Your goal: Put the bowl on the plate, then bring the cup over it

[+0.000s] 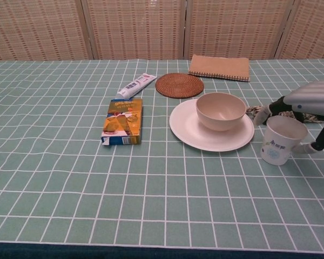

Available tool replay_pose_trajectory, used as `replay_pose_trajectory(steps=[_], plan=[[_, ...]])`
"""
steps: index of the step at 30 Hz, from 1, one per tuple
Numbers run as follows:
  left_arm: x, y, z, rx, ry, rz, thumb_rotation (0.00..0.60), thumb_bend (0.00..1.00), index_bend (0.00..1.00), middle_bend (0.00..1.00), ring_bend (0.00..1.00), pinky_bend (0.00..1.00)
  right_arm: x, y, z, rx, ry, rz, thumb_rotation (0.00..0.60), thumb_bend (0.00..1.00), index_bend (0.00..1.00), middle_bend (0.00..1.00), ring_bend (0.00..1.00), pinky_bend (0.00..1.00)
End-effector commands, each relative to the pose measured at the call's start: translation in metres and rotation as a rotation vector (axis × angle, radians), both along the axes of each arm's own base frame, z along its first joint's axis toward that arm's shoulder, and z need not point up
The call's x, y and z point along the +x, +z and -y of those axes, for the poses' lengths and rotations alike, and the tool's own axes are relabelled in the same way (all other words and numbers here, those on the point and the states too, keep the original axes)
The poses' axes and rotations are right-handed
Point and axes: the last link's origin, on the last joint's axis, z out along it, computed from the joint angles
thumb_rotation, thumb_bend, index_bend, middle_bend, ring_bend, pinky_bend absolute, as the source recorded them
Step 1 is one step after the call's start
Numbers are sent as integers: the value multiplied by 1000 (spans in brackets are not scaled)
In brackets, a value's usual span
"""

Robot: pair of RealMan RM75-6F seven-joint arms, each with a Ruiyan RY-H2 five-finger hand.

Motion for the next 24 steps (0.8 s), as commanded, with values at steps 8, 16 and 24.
replay_pose_trajectory(steps=[8, 16, 24], plan=[[2, 0, -1, -1, -6, -3, 600, 326, 195, 11, 85, 0, 7, 17, -4, -38, 16, 38, 600, 296, 250, 264, 239, 461], [4, 0, -2, -2, -11, -5, 600, 326, 195, 11, 85, 0, 42, 55, 4, -104, 89, 91, 600, 297, 250, 268, 241, 466], [5, -2, -2, -6, -16, -2, 600, 326, 195, 11, 85, 0, 77, 64, 41, -135, 118, 64, 600, 298, 250, 269, 242, 466]])
